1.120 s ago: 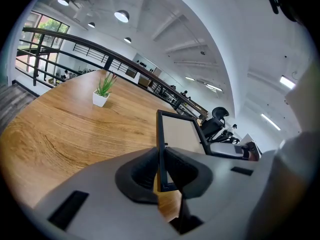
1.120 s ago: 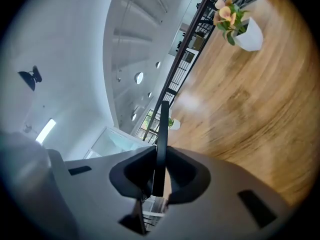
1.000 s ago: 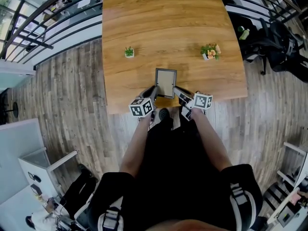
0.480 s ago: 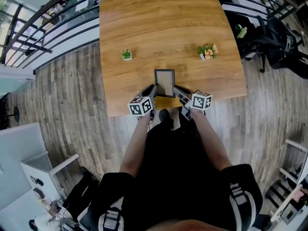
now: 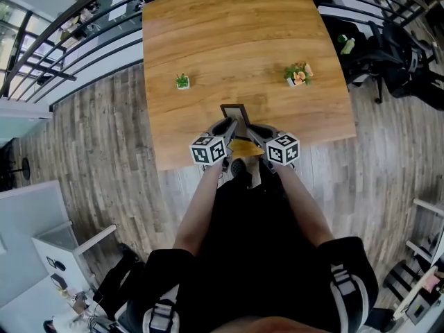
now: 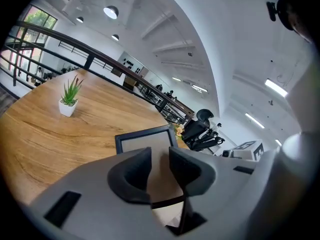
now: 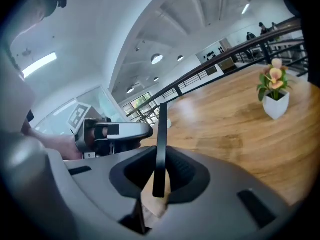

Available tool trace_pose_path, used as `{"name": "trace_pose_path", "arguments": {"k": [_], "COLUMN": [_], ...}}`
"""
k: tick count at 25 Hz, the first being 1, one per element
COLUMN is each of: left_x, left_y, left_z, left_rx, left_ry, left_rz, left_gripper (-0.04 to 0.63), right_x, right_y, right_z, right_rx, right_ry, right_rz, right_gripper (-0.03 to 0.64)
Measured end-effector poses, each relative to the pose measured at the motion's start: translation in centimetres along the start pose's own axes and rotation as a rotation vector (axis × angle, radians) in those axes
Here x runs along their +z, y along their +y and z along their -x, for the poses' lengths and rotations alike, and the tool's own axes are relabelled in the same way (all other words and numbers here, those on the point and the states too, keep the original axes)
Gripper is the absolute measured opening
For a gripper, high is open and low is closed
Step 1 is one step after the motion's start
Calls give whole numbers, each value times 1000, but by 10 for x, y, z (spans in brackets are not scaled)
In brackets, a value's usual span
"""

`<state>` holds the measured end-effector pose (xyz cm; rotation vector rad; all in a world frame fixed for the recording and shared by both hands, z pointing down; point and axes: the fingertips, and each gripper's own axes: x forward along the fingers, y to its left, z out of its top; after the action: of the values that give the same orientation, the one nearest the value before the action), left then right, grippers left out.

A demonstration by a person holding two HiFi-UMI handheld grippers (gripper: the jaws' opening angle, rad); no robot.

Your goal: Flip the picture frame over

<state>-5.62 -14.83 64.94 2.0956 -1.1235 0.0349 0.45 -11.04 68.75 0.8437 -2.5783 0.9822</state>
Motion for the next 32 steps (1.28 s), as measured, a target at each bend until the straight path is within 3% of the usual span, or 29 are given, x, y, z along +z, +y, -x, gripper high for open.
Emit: {"name": "trace_pose_path", "arguments": {"k": [5,19,25,32], "left_x": [0,9,7,10], "left_y": [-11,-15,-5,-2], "left_z": [-7,-10,-12,-18], "left_rx": [-34,-73,-17,-13], "left_ry": [19,3,5,-8], "left_rz": [17,99,161,263], "left_gripper": [141,153,146,147], "right_x": [2,9,12,16], "right_y": [8,15,18,16], "right_z": [-3,-10,-8,-9], "right_rx": [-23,-119,-200,-307], "right_ry": [25,60,106,165], "right_rz": [105,333,515,780], "right_gripper": [67,69,71,74]}}
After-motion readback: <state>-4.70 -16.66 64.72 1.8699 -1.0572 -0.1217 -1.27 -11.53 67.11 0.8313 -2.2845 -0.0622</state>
